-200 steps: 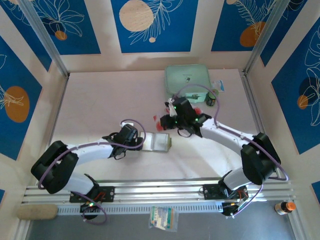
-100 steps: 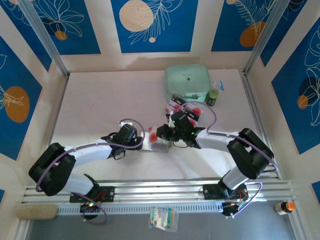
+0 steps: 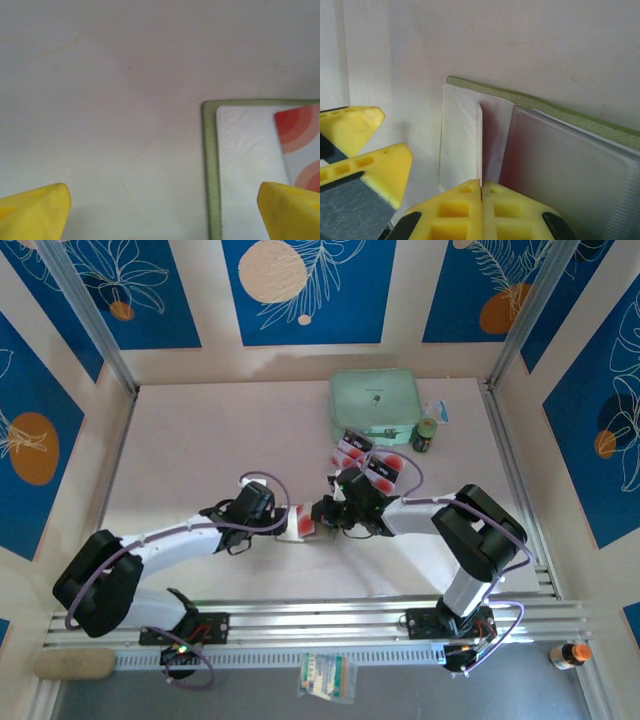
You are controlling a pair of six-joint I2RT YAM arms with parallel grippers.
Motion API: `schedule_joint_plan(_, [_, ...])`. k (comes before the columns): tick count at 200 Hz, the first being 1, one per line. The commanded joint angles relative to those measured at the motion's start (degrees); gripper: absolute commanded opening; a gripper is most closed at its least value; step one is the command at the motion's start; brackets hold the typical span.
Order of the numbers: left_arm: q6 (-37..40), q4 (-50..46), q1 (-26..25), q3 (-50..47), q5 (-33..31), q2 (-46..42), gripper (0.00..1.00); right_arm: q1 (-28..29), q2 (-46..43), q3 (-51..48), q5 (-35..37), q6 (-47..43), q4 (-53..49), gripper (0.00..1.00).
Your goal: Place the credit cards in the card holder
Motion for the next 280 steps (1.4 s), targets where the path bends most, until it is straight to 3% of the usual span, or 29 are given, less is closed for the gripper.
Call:
schedule_joint_plan(1, [2.2,-1.3,0.4,2.7,1.1,1.4,0.96,-0.3,0.8,1.1,-1.6,-0.3,0.5,0.00])
schedule_joint_plan(63, [3.9,0.3,0.4,3.5,2.7,7.5,0.96,-0.8,-1.0,-0.3,-3.1,0.5,2.2,0.00])
schedule_joint_plan(125, [3.2,-0.8,0.4,2.1,1.3,8.2,0.96,-2.1,-7.0,-5.3,1.8,1.6,4.7,0.00])
schedule_joint_plan(205, [1.3,-2.2,0.1,0.7,0.5,7.4,0.95,-1.4,-4.9,-9.4,5.7,4.7,16.2,0.00])
schedule_joint_plan(280, [0.8,-2.3,-0.2,0.6,0.2,7.3,0.95,-0.5,-1.7,-9.7,6.4,5.7,19.1,0.00])
